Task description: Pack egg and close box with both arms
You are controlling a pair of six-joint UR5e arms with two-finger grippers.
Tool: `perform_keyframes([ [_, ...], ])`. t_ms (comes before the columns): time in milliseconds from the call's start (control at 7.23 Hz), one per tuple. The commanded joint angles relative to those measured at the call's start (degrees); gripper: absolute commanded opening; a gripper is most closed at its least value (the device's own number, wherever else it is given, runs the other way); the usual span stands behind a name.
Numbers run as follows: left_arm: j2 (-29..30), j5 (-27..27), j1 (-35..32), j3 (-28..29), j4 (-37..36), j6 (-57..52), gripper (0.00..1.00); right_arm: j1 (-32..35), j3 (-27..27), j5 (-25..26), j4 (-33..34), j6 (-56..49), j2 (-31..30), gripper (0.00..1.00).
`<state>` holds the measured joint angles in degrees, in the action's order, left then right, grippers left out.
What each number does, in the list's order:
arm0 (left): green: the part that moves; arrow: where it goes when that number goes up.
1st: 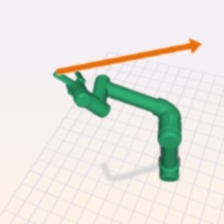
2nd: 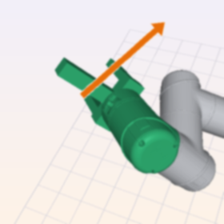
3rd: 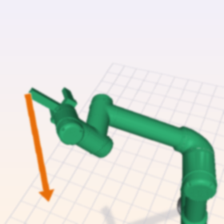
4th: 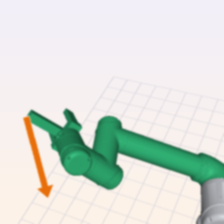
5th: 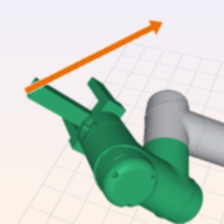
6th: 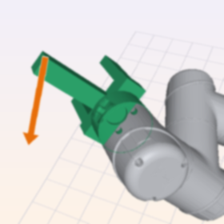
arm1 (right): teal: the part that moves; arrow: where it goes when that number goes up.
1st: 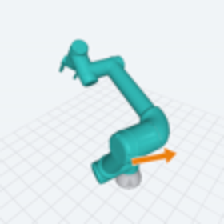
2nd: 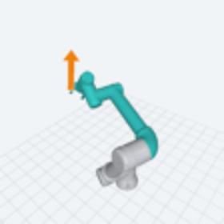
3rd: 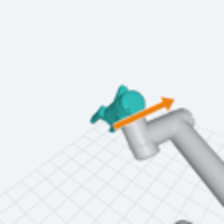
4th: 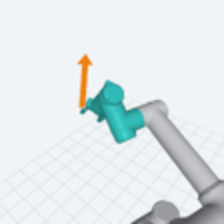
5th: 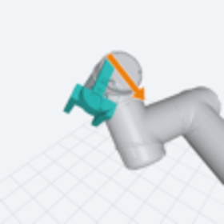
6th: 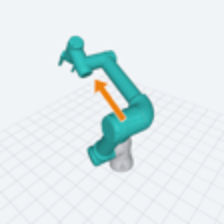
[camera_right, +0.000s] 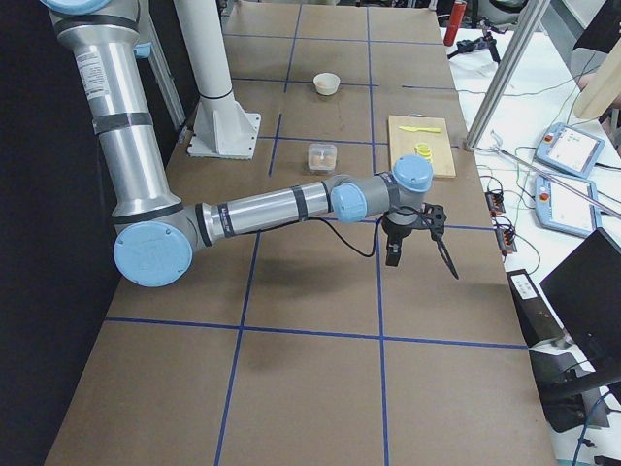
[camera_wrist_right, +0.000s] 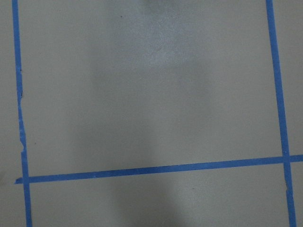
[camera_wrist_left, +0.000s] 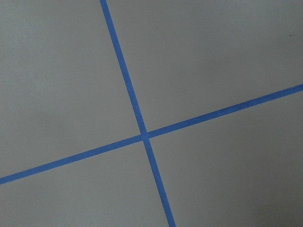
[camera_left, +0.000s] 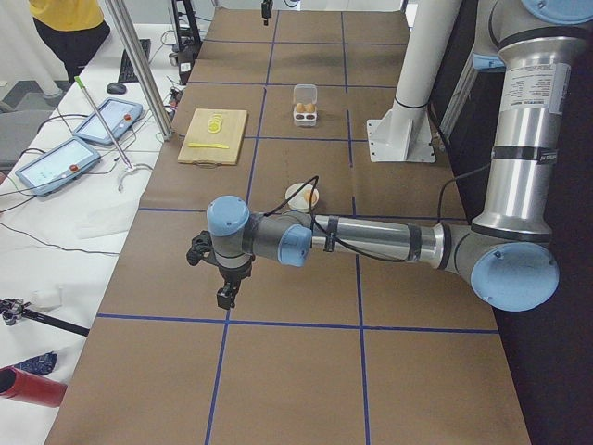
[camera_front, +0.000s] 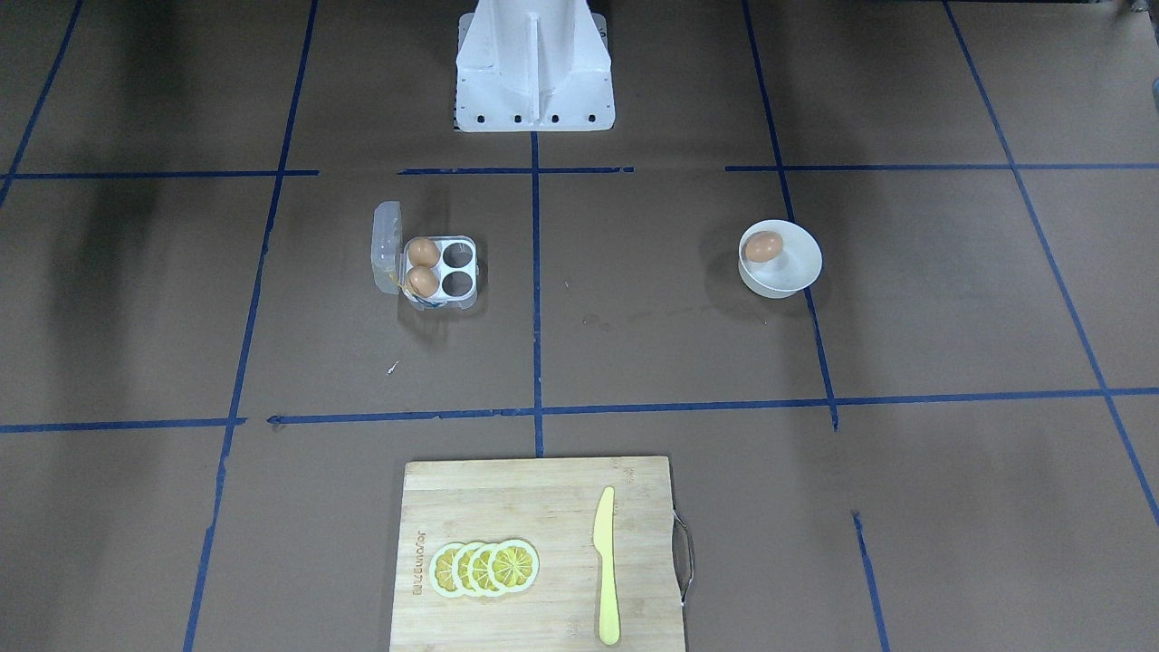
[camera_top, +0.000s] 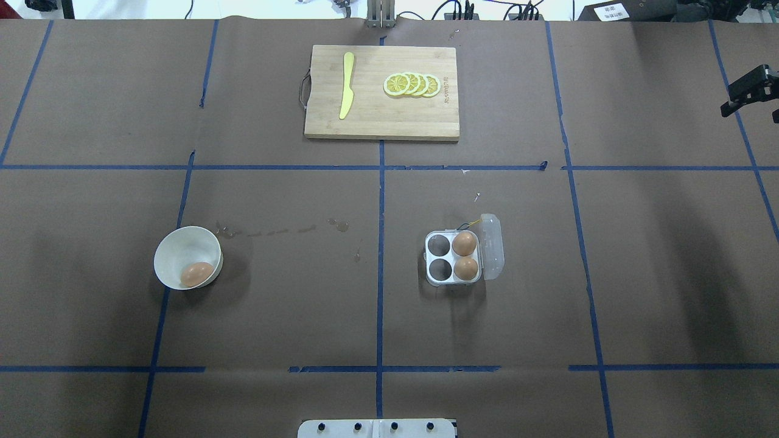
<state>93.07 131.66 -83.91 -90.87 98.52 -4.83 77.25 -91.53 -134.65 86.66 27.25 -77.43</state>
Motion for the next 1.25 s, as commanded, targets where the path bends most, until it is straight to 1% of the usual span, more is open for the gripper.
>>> perform_keyframes([
  [0,-0.17,0.00,-0.02,-0.19,0.09,0.00,1.00,0.00,0.03,0.00,0.00,0.09,0.00,1.00],
  [553,-0.26,-0.09,-0.02,-1.24,0.00,0.17,1.00,-0.08,-0.05,0.09,0.00,0.09,0.08,1.00],
  [692,-0.35,0.61,0.07,-2.02,0.35,0.70,1.00,-0.08,0.21,0.09,0.00,0.35,0.00,1.00],
  [830,0.17,0.62,1.81,-3.60,1.48,0.09,1.00,-0.08,-0.14,0.09,-0.52,0.52,-0.09,1.00],
  [969,0.01,0.70,5.22,-5.88,2.63,0.87,1.00,-0.17,0.03,0.18,-1.40,0.61,-0.35,1.00],
  [1107,0.09,0.62,7.25,-7.90,3.16,4.53,1.00,-0.17,-0.14,0.00,-1.49,0.70,-0.62,1.00],
])
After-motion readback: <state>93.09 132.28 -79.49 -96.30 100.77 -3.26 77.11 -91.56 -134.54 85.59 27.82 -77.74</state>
